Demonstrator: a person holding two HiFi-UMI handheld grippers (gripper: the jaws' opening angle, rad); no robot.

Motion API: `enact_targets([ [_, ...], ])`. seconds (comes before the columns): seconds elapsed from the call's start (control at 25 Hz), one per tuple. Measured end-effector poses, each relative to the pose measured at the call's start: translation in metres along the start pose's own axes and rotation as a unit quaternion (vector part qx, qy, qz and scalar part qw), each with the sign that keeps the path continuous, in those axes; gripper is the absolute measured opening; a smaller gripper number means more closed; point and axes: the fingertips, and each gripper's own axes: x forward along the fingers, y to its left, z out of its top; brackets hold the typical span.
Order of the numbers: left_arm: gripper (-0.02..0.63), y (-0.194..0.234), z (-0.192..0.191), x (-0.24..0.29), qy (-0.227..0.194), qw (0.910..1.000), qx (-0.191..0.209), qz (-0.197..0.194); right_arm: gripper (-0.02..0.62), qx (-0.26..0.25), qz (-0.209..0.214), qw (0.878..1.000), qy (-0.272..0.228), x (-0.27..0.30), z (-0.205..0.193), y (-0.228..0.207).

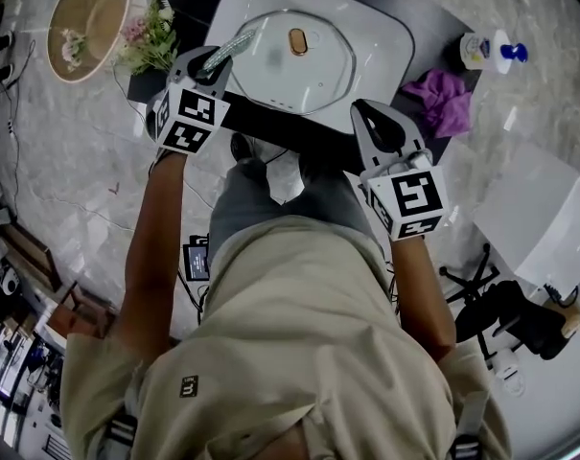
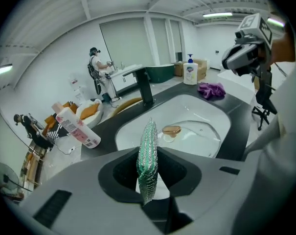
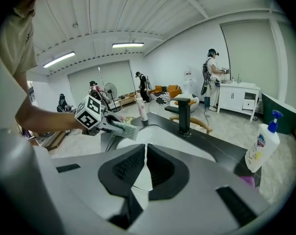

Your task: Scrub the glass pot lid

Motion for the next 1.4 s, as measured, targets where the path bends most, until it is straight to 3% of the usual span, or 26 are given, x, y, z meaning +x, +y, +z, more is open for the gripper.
enact_targets([
  [0.28,0.098,-0.003,-0.013,0.03,0.074,0.9899,0.12,0.013,0.028,0.007,-0.002,1.0,0.011,0.004,-0.005,-0.006],
  [0.4,0.098,-0.015,-0.019,0.04,0.103,0.9817,0.16,-0.003,0.029,0.009,0.0,1.0,0.015,0.006,-0.009,-0.008],
  [0.52,0.098,-0.031,-0.023,0.052,0.117,0.977,0.175,-0.033,0.029,0.015,-0.003,1.0,0.016,0.008,-0.013,-0.016],
  [0.96,0.098,-0.115,-0.001,0.07,0.106,0.9568,0.218,-0.16,0.029,0.06,-0.016,0.998,0.016,0.009,-0.037,-0.035],
  [1.4,0.098,-0.236,0.066,0.097,0.056,0.9177,0.291,-0.265,0.028,0.088,-0.044,0.995,0.009,-0.008,-0.051,-0.059],
])
